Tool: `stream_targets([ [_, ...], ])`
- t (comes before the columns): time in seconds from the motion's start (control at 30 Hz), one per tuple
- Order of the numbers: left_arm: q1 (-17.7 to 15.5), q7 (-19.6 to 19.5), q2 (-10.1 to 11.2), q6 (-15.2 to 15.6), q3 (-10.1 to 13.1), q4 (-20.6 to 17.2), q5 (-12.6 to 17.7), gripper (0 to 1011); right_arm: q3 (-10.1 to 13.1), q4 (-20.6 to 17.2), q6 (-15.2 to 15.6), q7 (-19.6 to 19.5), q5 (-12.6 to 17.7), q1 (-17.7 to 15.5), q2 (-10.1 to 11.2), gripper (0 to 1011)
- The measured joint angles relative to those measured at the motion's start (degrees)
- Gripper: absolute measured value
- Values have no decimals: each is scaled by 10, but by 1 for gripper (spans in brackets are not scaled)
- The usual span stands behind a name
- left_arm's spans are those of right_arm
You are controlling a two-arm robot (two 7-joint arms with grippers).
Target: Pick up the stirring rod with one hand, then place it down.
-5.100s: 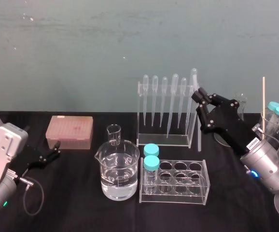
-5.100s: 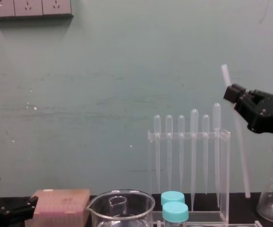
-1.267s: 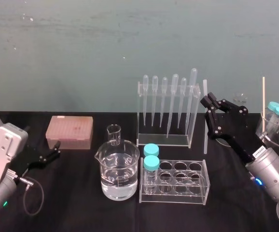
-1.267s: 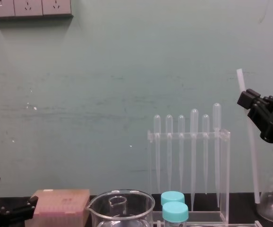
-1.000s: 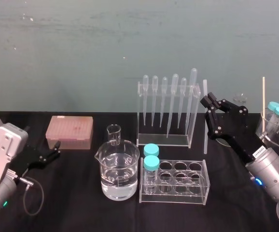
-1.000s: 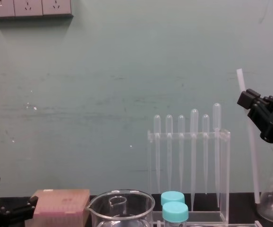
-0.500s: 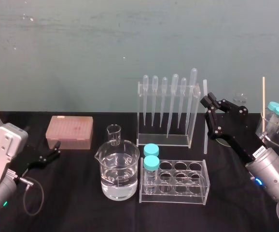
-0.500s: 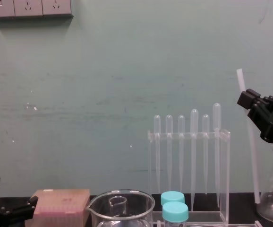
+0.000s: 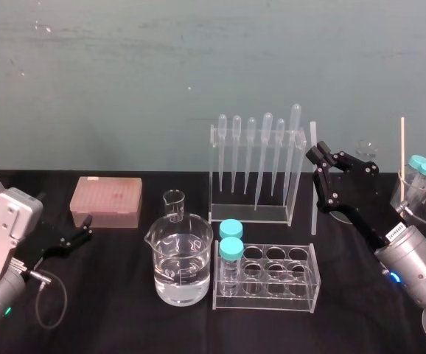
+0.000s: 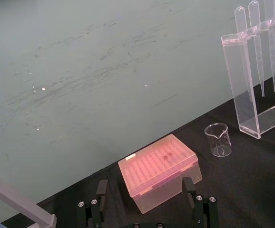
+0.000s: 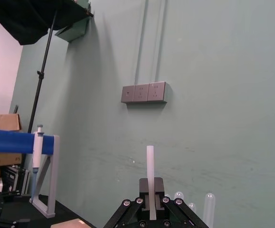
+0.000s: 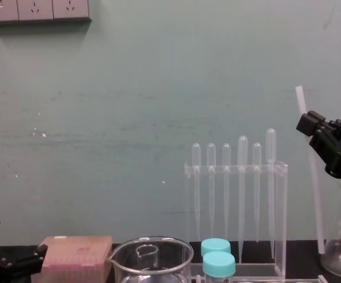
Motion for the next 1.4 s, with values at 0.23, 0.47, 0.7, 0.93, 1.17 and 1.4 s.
stream_targets([
  [0.23,0,0,0,0,0,0,0,1000,1,-4,4,9,-6,-1,0,65],
  [0.47,0,0,0,0,0,0,0,1000,6,-22,25,21,-5,-11,2,66],
  [0.7,0,0,0,0,0,0,0,1000,11,-41,53,36,4,-27,5,65],
  [0.93,0,0,0,0,0,0,0,1000,14,-48,71,46,6,-37,3,65],
  [1.17,0,0,0,0,0,0,0,1000,14,-51,83,51,7,-44,3,65],
  [1.4,0,0,0,0,0,0,0,1000,13,-41,89,56,7,-46,2,65],
])
